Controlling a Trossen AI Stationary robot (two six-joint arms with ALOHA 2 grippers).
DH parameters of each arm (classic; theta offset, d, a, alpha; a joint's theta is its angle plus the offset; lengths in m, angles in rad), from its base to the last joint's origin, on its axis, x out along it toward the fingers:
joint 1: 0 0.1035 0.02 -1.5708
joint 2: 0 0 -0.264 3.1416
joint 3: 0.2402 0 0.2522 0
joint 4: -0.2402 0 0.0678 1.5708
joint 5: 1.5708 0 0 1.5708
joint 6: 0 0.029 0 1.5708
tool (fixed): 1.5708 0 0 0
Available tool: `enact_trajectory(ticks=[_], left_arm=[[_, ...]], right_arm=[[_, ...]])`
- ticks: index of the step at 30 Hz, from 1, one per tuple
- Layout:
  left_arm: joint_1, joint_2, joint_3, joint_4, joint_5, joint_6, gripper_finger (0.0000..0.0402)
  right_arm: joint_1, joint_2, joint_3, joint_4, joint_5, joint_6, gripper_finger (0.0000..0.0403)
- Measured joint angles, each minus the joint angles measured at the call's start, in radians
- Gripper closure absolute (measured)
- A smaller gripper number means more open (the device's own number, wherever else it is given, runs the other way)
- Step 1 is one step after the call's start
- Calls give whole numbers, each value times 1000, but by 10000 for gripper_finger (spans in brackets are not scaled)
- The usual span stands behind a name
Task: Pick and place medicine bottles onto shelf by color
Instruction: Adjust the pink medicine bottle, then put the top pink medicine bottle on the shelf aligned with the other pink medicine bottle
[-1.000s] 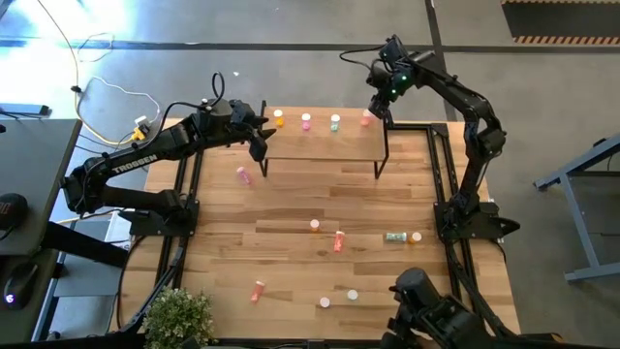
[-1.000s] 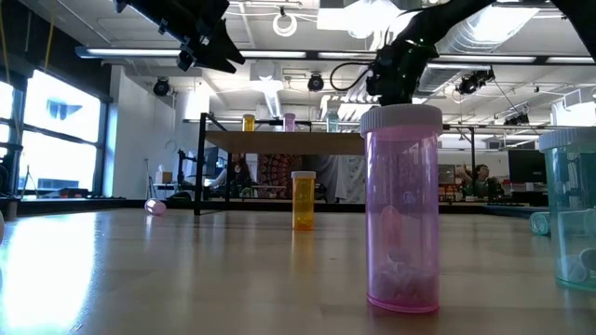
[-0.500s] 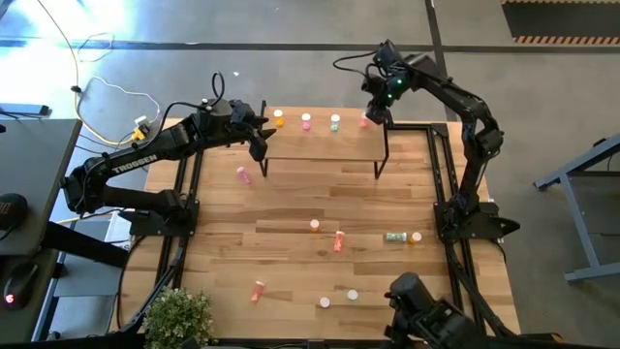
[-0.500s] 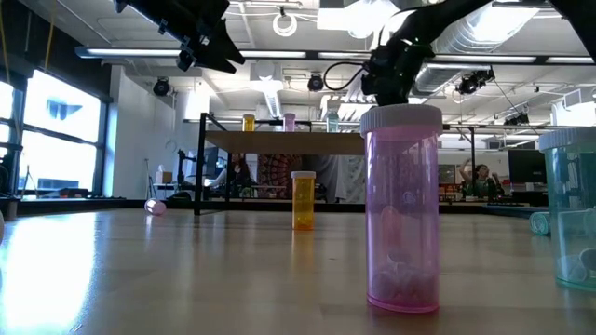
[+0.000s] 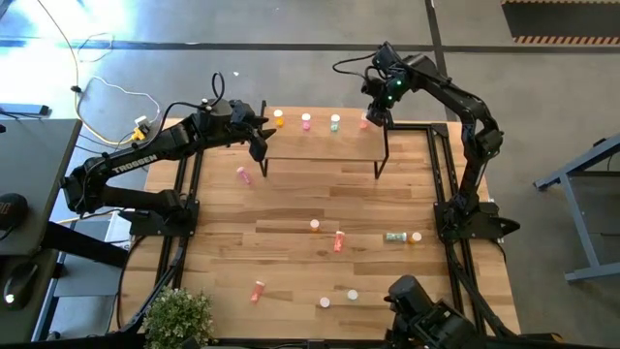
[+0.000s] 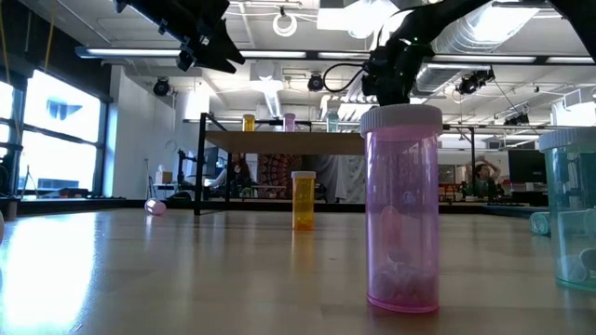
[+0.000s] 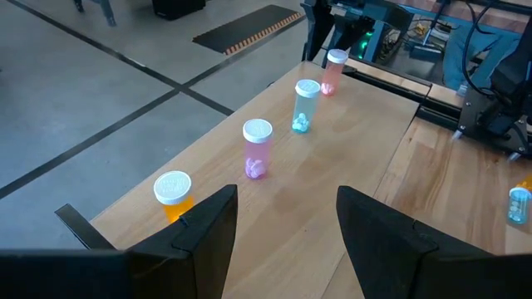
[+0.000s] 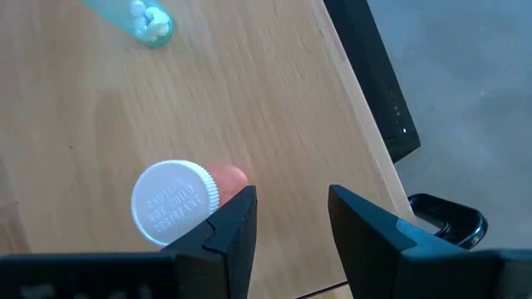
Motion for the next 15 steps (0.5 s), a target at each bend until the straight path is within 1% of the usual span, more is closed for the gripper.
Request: enact_trajectory(ticks=[3,9,13,15], left_arm=[[0,0,0,0,0,0,206],[0,0,0,0,0,0,206],[0,0,0,0,0,11,206],[0,0,0,1,0,40,206]], right_arm=[[0,0,0,-1,9,7,261],[-1,0,11,-13,87,50,261],[-1,0,71,-55,94,98,261],[5,0,120,-95,119,137,261]])
